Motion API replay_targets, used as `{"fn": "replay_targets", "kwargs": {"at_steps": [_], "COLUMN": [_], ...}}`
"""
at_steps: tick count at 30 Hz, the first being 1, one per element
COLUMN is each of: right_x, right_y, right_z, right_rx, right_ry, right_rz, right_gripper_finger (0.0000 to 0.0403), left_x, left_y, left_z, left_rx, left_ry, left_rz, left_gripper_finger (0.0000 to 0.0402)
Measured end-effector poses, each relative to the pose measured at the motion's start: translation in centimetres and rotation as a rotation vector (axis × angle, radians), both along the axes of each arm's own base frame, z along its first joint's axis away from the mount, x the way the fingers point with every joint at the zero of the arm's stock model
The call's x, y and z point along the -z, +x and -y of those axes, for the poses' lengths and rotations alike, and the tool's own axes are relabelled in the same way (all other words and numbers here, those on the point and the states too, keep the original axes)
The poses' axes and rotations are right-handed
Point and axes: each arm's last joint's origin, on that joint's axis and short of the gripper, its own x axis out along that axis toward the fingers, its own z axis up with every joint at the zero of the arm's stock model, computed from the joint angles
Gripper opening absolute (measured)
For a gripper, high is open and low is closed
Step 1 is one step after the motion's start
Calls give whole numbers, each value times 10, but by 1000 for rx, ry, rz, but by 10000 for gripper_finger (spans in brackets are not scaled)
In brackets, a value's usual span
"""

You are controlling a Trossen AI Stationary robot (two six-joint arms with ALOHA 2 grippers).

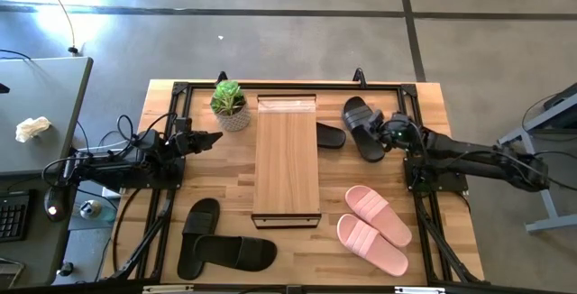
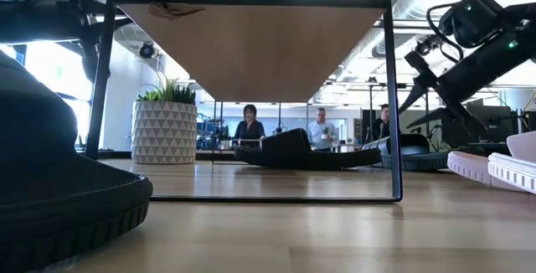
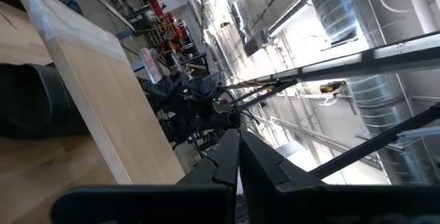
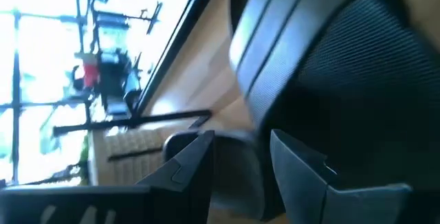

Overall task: Pick and place slides into the shelf
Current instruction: Move the top black slide under the shelf

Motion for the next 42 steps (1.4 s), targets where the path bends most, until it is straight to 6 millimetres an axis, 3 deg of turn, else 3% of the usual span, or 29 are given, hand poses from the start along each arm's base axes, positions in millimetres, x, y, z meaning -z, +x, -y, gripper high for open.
{"fn": "replay_targets", "kwargs": {"at_steps": [16,33,37,42], "right_x": [11,25,23,20], "right_y": [-4,13,18,20], "right_z": [3,19,21,23], "right_rx": [198,218,197,197], "right_ry": [43,33,-22,-63], "right_rz": [-72,-96,-97,-121], "right_gripper_finger": [133,131,105,37], "left_x": [0,0,0,0], "left_y": [0,0,0,0], "left_z": [0,0,0,0], "left_rx": [-2,-10,-11,-10], "left_ry": [-1,-3,-3,-3], "left_rz": [1,1,1,1], "left_gripper_finger": [3,3,3,3]}}
